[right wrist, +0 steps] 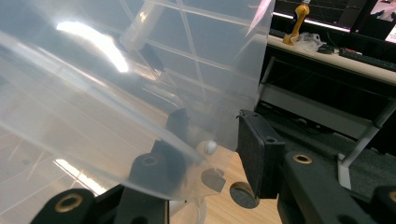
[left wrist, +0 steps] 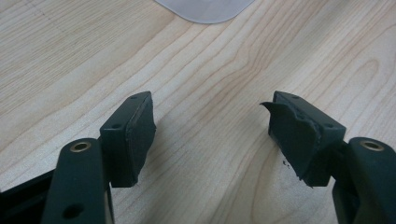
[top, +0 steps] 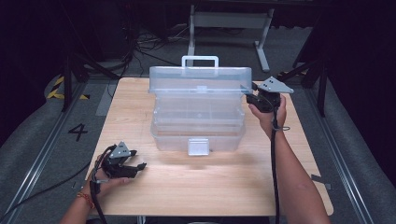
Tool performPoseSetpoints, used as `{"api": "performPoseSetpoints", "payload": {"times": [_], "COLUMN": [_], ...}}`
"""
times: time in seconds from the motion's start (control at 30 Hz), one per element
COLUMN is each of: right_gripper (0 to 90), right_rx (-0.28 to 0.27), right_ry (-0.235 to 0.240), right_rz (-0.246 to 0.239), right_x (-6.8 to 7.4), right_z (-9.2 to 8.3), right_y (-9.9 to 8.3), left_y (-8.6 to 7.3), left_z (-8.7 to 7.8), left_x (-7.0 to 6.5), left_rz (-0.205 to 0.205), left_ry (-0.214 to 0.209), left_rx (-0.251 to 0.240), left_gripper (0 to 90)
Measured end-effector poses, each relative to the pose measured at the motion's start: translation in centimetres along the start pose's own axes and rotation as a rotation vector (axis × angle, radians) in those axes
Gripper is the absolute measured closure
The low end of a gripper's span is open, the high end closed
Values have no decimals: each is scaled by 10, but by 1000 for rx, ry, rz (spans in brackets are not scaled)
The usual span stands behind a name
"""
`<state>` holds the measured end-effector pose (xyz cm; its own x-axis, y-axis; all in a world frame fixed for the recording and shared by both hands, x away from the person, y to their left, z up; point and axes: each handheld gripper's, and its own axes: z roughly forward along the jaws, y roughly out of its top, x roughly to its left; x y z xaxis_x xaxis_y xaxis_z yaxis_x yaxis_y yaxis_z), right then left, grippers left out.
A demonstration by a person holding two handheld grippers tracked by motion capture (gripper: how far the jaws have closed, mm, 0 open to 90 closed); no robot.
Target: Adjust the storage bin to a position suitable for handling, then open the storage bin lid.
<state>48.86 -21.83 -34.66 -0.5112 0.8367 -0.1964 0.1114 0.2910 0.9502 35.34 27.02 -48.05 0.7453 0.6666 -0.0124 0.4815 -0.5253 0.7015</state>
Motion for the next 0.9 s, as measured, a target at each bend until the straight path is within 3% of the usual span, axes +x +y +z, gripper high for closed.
{"api": "performPoseSetpoints", "payload": {"times": [0.17, 0.9], "right_gripper": [655, 661], "right_rx": [4, 49], "right_ry": [13, 2], "right_rz": [22, 22], "right_x": [-2, -8], "right_z": [1, 10], "right_y": [1, 16], "left_y": [0, 0], "left_z": [0, 0], "left_x": [0, -1], "left_rz": [-9, -33], "left_ry": [3, 28], "left_rx": [3, 9], "left_gripper": [314, 258]}}
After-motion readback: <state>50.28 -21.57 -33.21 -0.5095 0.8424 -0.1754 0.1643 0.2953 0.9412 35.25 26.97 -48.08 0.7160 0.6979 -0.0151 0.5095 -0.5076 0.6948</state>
